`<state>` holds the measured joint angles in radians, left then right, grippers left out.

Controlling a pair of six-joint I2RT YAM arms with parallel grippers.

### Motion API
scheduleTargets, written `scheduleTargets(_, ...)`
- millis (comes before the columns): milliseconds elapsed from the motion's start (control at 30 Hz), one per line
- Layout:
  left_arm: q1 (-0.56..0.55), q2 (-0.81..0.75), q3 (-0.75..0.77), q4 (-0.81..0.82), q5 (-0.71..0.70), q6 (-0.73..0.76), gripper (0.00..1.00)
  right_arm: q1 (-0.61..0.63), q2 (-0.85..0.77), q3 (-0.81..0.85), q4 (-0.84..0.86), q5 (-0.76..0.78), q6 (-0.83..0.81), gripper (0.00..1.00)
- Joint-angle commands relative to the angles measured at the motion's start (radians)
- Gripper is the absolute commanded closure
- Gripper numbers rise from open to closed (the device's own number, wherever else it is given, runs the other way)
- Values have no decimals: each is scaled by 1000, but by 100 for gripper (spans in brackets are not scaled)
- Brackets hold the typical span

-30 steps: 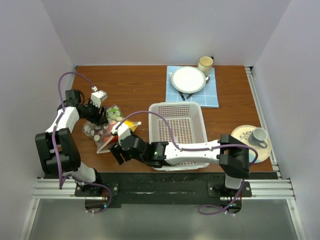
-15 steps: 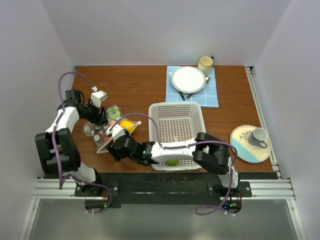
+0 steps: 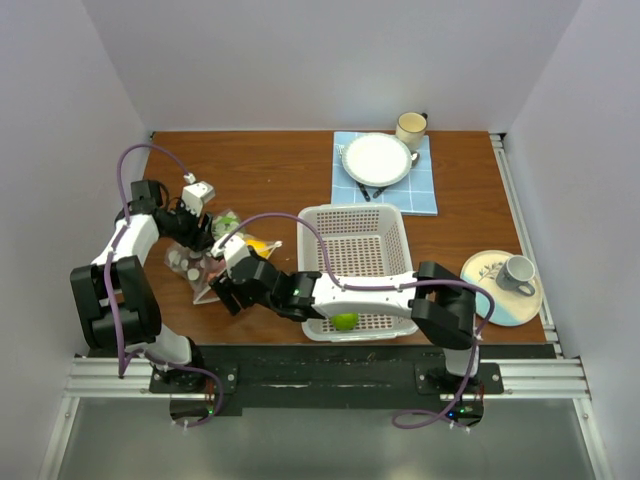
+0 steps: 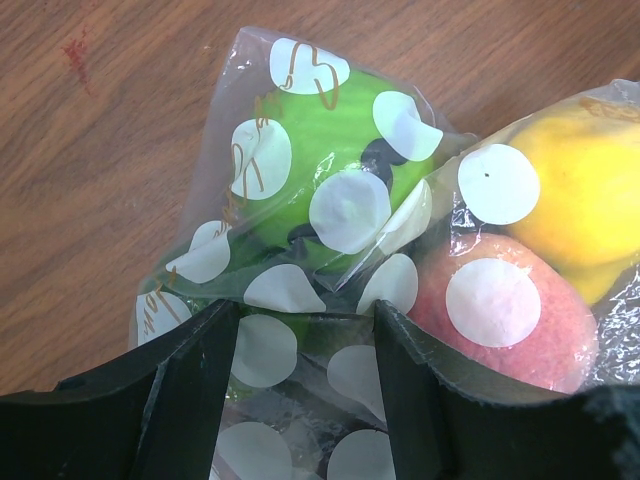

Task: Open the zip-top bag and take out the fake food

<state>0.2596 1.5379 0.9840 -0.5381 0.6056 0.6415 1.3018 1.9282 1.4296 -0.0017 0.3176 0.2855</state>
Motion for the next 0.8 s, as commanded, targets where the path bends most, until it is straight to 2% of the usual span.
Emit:
scheduleTargets(0, 0, 14, -31, -31, -52, 23, 38, 5, -61, 8, -29, -9, -2, 27)
scheduleTargets(467, 1, -4, -30, -46, -49, 26, 39, -12, 100, 110, 35, 54, -54, 25)
scheduleTargets(533, 0, -7, -30, -56, -47, 27, 39, -18, 135, 144, 35, 69, -72, 22)
scheduleTargets(567, 1, -12, -28, -62, -46, 33, 39, -19, 146, 167, 43, 98, -81, 17)
scheduleTargets(700, 0, -32, -51, -94, -38, 67, 38, -33, 178, 204, 81, 129, -126, 15)
scheduleTargets(767, -8, -33, -68, -112, -50, 99, 37, -44, 189, 218, 103, 133, -134, 10)
